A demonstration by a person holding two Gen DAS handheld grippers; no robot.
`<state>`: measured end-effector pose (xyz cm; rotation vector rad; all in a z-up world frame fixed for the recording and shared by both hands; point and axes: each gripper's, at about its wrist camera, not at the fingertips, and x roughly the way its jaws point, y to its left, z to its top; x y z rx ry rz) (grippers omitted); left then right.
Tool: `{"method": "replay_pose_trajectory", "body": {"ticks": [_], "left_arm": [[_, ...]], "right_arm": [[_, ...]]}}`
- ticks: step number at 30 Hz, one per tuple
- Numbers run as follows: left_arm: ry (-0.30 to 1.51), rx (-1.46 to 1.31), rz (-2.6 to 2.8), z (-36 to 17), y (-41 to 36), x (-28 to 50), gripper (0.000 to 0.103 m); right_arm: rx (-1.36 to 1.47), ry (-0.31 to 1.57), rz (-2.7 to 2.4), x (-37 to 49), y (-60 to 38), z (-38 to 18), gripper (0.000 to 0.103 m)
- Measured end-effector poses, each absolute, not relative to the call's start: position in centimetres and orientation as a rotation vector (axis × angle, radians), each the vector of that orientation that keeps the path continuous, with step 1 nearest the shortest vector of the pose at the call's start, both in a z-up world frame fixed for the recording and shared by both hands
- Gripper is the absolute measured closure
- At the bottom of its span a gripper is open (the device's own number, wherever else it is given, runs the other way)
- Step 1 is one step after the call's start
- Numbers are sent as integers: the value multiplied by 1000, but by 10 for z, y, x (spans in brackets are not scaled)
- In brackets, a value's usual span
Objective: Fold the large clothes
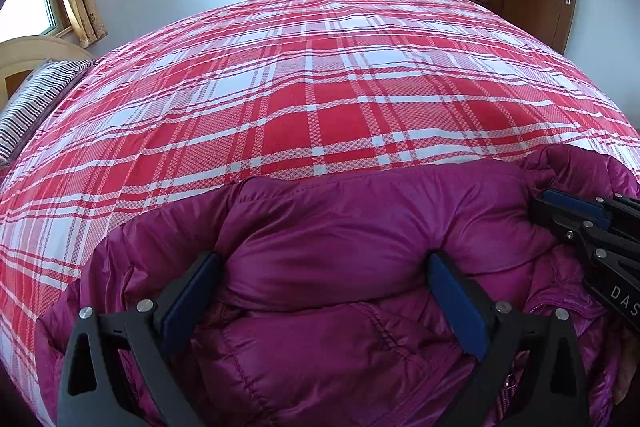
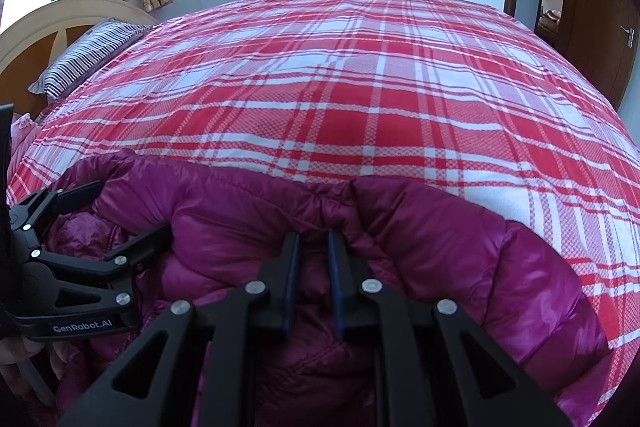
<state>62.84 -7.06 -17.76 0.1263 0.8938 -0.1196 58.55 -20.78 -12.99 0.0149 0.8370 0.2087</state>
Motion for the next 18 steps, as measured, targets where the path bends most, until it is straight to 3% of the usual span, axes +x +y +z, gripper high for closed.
{"method": "replay_pose_trajectory", "body": {"ticks": [18], "left_arm": [[894, 133, -114, -179, -72, 629, 1]], "right_arm": [[7, 837, 204, 586, -208, -130, 87]]}}
